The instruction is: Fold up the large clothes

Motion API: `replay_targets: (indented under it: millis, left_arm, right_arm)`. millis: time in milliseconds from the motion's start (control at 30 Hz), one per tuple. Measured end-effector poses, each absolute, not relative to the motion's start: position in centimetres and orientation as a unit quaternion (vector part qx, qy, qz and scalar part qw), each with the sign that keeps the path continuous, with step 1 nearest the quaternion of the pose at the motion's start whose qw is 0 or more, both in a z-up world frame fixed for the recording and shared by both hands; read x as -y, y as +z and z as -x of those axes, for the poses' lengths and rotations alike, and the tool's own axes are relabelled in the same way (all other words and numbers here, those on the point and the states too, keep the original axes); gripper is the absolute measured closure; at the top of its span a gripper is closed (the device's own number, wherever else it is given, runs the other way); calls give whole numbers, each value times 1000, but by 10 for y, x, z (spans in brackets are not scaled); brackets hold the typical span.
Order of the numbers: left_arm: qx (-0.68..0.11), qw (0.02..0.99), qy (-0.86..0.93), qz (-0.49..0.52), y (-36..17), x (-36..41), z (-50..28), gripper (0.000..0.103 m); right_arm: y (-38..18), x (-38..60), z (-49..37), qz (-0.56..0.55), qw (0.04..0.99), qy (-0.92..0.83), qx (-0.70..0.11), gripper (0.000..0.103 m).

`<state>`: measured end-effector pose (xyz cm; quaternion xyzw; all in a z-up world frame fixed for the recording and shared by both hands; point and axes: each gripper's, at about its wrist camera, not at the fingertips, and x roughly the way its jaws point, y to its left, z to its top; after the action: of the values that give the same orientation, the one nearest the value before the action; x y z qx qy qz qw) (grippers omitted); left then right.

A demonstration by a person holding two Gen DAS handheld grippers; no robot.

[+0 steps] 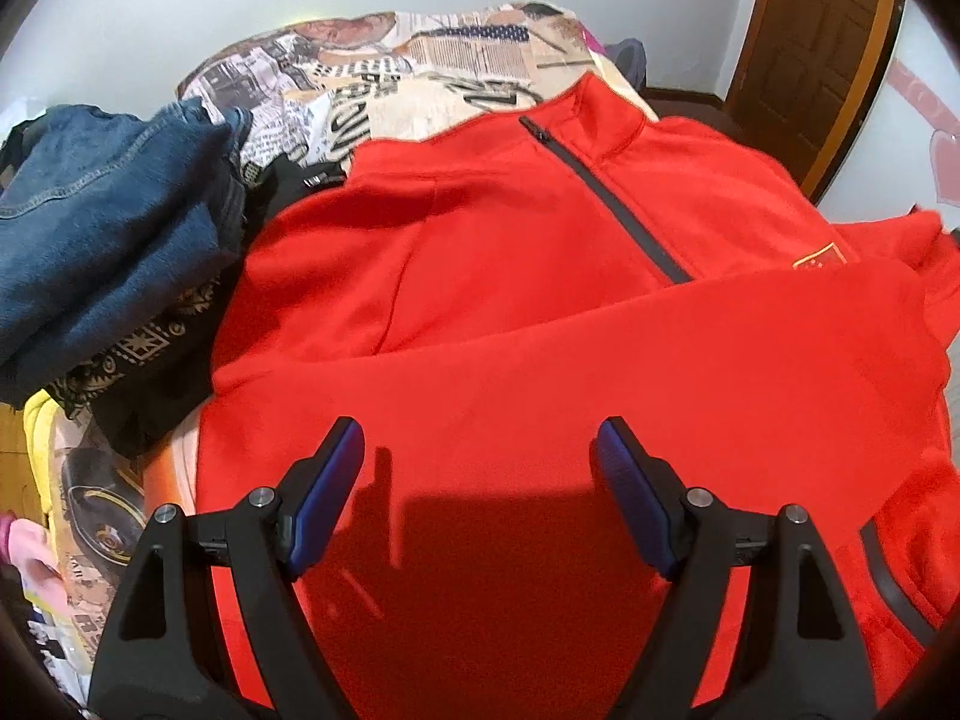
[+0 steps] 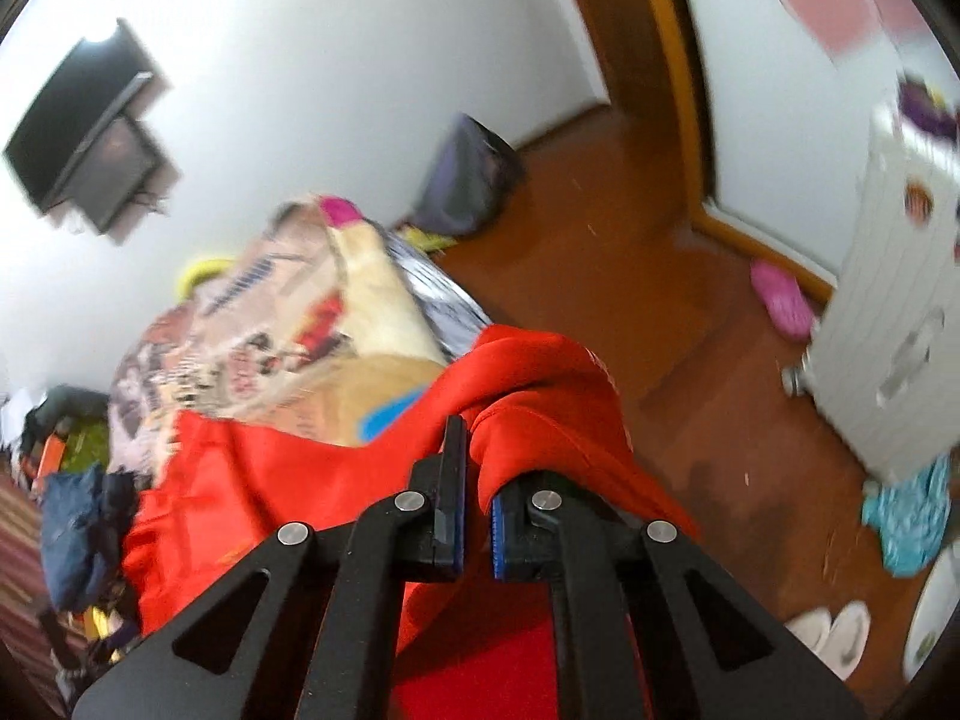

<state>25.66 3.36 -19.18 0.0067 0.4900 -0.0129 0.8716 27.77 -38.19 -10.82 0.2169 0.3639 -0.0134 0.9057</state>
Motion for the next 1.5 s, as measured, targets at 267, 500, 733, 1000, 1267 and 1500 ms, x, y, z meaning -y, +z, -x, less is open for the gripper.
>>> replay_targets:
  millis: [267,500,733,1000,1267,1500]
  left_arm:
    - [-451,893,-11,0,-157,-44,-236,24]
    - [-419,908,-14,-10,-133,-47,-216,24]
    - [-401,916,-20,-12,-124,-46,-202,24]
    - [-398,917,-16,-17,-124,-45,-195,24]
    - [-393,919,-18,-17,-121,-39,-196,24]
    - [-387,921,-23,-25,-116,-29,-200,24]
  right_arm:
    - [-36,311,-254,-152,941,76,-293,98]
    - [-52,232,-252,-78,939,140,-303,98]
    - [-118,187,-264,-52,894,185,-404,98]
    - [-160,163,-253,32,859,180,-478,95]
    - [-138,175,-236,35,856,192,-478,73]
    - [-95,218,-223,-22,900,155,-408,69]
